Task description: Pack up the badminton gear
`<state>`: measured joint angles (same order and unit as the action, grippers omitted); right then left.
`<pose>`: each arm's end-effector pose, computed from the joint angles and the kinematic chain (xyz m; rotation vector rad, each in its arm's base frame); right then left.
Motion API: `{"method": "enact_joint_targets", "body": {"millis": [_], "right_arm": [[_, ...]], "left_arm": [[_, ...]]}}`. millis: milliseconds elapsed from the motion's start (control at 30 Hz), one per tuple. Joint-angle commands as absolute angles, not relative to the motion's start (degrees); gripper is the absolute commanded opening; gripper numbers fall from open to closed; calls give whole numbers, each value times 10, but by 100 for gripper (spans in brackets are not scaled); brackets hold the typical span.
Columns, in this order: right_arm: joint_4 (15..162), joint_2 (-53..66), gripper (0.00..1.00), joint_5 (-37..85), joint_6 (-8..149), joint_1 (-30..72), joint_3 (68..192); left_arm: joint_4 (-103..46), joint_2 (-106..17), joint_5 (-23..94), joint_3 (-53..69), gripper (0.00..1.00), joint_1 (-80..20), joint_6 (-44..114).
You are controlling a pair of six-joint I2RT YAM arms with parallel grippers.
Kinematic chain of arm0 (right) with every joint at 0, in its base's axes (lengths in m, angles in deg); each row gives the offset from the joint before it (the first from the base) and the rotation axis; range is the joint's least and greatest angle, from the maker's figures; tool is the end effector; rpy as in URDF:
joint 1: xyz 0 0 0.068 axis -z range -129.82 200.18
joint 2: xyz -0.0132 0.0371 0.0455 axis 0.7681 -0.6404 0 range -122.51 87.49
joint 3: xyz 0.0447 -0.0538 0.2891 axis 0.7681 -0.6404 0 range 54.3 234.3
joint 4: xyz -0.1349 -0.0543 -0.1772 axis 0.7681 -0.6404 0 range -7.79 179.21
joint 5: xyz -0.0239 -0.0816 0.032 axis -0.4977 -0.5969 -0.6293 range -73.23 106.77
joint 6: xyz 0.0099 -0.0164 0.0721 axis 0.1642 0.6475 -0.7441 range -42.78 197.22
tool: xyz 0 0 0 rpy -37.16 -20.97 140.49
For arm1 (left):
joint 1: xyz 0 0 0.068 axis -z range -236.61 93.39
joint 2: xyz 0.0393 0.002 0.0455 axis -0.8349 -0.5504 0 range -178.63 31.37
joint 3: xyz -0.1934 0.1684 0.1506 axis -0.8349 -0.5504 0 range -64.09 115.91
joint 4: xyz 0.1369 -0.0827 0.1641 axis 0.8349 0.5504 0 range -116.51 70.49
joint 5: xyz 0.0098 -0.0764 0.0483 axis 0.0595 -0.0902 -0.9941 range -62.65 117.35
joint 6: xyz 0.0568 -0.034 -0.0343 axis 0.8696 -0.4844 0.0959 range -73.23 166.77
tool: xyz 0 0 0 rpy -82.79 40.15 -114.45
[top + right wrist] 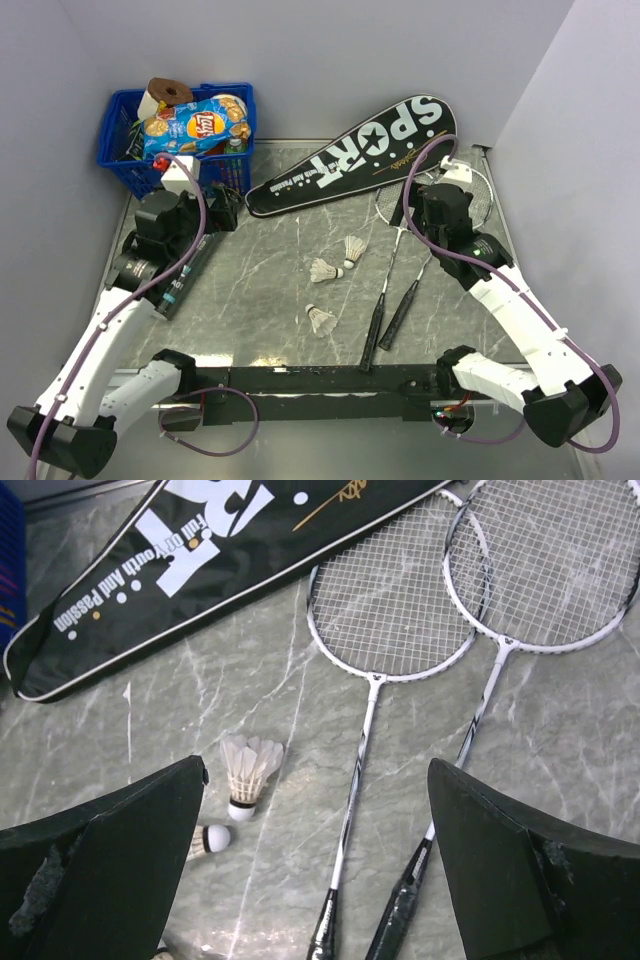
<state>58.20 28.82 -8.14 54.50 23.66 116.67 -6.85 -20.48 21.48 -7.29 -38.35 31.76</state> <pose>0.1833 0.0620 0.3741 0.2009 1.9915 0.1050 0.1703 -0.0494 0.3843 -0.0206 1.8376 -0.3151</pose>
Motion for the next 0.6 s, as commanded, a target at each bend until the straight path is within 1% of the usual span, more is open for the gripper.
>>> {"method": "enact_joint_targets", "body": {"millis": [0, 133, 267, 400, 567], "right_arm": [[574, 294, 100, -88, 519, 236, 1186], [570, 303, 100, -93, 509, 236, 1160], [552, 295, 100, -102, 500, 237, 1163], [560, 282, 100, -50, 509, 236, 1173], [575, 275, 100, 15, 525, 236, 1150]], "left_arm": [[-100, -183, 209, -85, 96, -381, 325], [-98, -188, 194, -90, 96, -381, 317], [-89, -190, 179, -91, 96, -381, 308], [-90, -196, 172, -91, 97, -381, 321], [-78, -243, 144, -90, 96, -381, 338]]}}
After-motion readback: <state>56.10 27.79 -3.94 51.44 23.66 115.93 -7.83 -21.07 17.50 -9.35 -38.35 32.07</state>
